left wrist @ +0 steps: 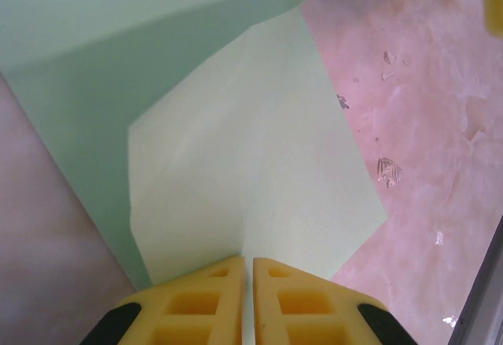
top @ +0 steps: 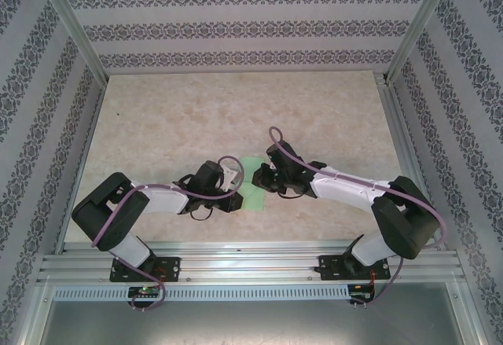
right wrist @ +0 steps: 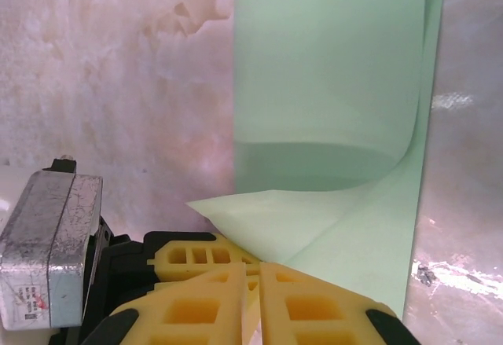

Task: Fold a paper plane with a square sheet of paper (fold left side to right side)
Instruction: Fold the triangle a second time at the center of the table.

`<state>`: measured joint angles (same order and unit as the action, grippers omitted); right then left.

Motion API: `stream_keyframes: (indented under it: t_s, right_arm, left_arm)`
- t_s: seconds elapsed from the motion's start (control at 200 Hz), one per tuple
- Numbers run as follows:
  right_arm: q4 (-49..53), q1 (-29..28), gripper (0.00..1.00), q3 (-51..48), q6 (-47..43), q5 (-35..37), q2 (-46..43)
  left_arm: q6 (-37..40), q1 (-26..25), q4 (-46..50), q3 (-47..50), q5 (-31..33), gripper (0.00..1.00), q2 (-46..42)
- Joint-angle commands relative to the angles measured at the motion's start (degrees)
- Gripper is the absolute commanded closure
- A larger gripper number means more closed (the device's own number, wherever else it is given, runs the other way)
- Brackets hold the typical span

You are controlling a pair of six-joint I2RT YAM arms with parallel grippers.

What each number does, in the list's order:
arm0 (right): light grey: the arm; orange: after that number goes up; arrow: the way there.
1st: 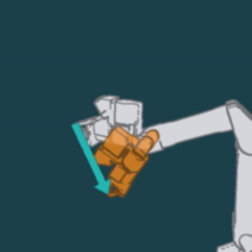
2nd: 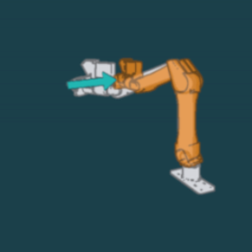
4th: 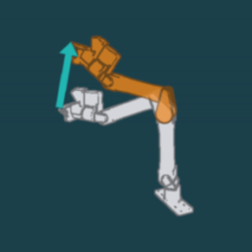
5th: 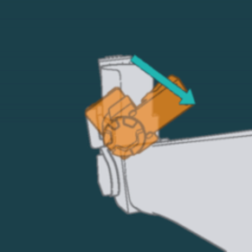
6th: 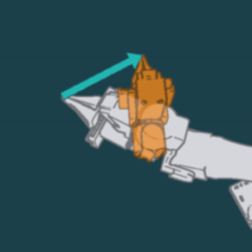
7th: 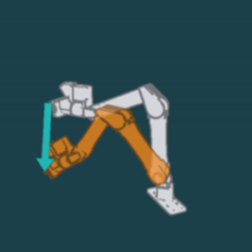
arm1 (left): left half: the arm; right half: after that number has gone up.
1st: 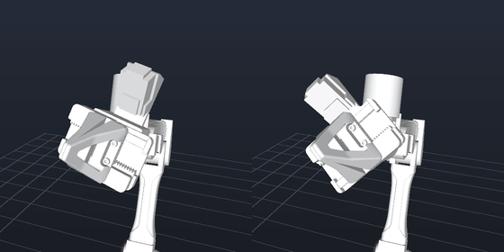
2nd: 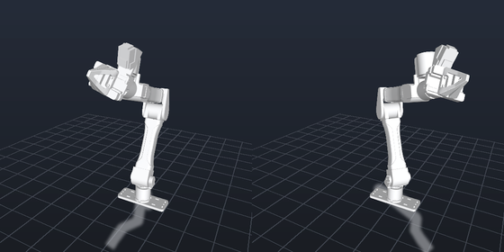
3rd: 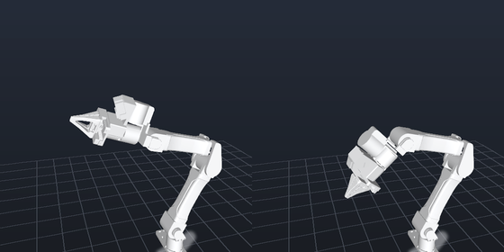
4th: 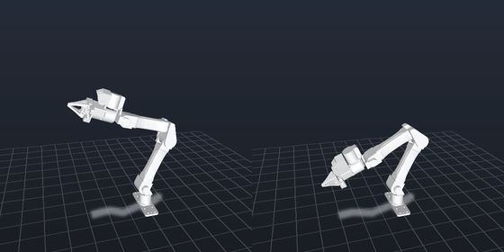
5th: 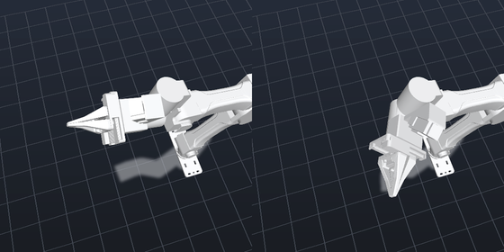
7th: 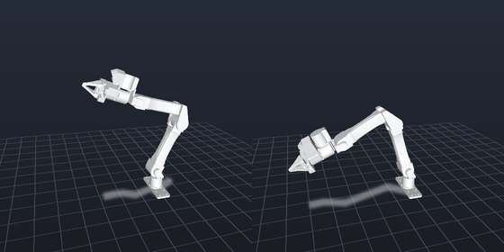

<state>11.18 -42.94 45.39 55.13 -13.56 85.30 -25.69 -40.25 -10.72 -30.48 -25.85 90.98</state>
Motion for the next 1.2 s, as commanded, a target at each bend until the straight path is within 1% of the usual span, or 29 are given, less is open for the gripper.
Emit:
stream_keyframes:
  t_s: [0.0, 0.065, 0.22, 0.335, 0.44, 0.689, 0.834, 1.009, 1.194]
  right_arm:
    - [0.3, -2.0, 0.88, 0.7, -0.2, -0.1, 1.7]
    - [-2.8, -2.7, 0.9, 0.8, 1.3, -1.0, 4.0]
    - [-7.7, -3.7, 0.92, 2.1, 4.1, -1.9, 9.8]
    - [-8.4, -4.2, 0.93, 3.3, 4.5, -2.0, 12.4]
    - [-8.3, -4.3, 0.93, 2.9, 4.6, -0.9, 12.9]
    - [-4.5, -3.9, 0.93, 2.9, 2.5, 1.0, 14.8]
    - [-1.9, -3.2, 0.93, 2.5, 0.5, 3.2, 15.8]
    - [2.9, -1.1, 0.93, 1.7, -2.9, 7.0, 14.2]
    - [3.5, 2.9, 0.93, 0.1, -6.5, 8.3, 11.4]
  left_arm:
    - [1.8, -0.5, -0.1, 1.8, -0.2, 0.89, 1.7]
    - [1.9, -0.6, -0.6, 1.8, -0.5, 0.89, 2.1]
    - [1.9, -0.5, -1.3, 1.9, -0.4, 0.89, 3.0]
    - [2.3, -0.5, -1.3, 1.8, -0.4, 0.89, 3.4]
    - [2.6, -0.5, -1.3, 1.6, -0.3, 0.9, 3.7]
    - [2.6, -0.5, -1.1, 1.7, 0.1, 0.9, 3.6]
    - [2.6, -0.5, -1.1, 1.8, 0.1, 0.9, 3.5]
    - [2.8, -0.5, -0.6, 1.8, 0.1, 0.9, 3.4]
    - [2.9, -0.5, -0.5, 1.8, 0.2, 0.9, 3.9]
